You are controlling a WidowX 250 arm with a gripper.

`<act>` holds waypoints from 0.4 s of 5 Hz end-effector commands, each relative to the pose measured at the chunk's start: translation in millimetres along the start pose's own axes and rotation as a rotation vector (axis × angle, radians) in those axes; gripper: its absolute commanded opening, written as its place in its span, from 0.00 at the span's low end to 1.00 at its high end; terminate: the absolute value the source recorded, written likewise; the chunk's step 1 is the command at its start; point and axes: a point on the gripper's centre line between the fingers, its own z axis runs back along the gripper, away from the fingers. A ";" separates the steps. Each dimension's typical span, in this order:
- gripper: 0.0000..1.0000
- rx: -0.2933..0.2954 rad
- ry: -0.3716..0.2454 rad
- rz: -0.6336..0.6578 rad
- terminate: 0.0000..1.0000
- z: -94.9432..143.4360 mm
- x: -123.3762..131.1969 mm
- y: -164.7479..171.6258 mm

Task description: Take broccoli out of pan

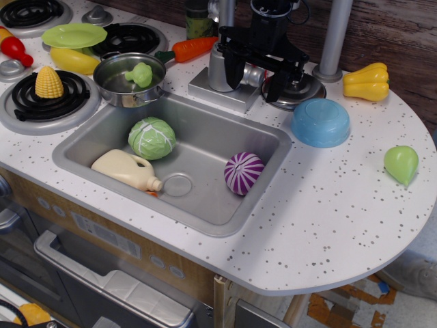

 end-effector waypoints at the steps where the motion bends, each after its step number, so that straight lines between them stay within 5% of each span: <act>1: 1.00 0.000 0.000 0.000 0.00 0.0 0.0 0.0; 2: 1.00 0.090 0.014 0.035 0.00 18.5 -16.4 32.2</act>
